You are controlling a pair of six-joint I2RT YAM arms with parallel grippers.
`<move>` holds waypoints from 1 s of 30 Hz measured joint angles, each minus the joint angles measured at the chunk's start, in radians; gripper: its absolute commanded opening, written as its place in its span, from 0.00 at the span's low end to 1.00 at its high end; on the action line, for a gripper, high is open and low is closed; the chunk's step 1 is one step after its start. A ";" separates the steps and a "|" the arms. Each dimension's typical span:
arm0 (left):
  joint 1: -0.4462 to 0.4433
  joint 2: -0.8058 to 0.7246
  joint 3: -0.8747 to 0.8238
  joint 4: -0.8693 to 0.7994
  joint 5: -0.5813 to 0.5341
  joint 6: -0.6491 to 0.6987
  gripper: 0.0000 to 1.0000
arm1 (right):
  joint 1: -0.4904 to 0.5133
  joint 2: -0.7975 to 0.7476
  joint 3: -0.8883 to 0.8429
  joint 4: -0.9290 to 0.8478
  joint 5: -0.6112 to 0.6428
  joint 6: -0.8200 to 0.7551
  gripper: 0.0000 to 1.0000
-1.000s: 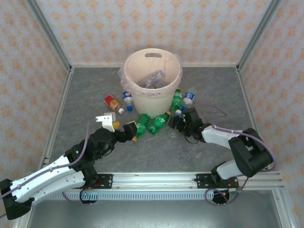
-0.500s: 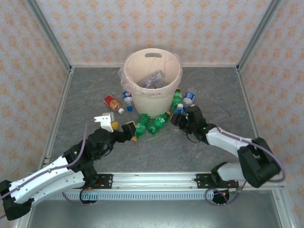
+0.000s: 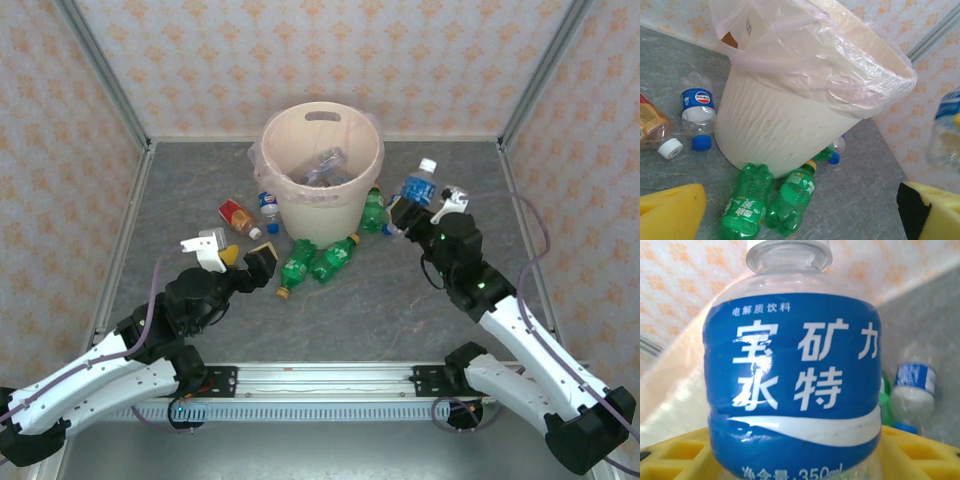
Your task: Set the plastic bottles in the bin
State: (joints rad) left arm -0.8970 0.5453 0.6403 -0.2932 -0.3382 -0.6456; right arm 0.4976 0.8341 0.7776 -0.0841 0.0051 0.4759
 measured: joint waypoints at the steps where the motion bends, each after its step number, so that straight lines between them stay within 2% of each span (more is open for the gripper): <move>1: 0.000 0.000 0.000 -0.003 0.000 0.000 0.99 | 0.000 0.013 0.037 0.001 0.003 -0.022 0.62; 7: 0.000 0.000 0.000 -0.007 0.010 -0.001 0.99 | 0.018 0.146 0.242 0.017 0.006 -0.135 0.62; 14: 0.000 0.018 0.001 -0.041 0.018 -0.005 0.99 | 0.076 0.377 0.474 0.043 0.000 -0.248 0.62; 25: 0.000 0.022 0.022 -0.116 0.020 -0.023 0.99 | 0.083 0.593 0.602 0.070 -0.004 -0.304 0.62; 28: 0.000 0.019 0.023 -0.130 0.020 -0.031 0.99 | 0.086 0.627 0.632 0.070 -0.006 -0.309 0.66; 30: 0.000 0.017 0.026 -0.138 0.020 -0.035 0.99 | 0.089 0.644 0.651 0.068 -0.010 -0.310 0.82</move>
State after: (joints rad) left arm -0.8970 0.5621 0.6659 -0.4309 -0.3183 -0.6811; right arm 0.5865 1.4776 1.4288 -0.0158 -0.0044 0.1658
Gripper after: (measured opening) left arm 0.991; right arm 0.707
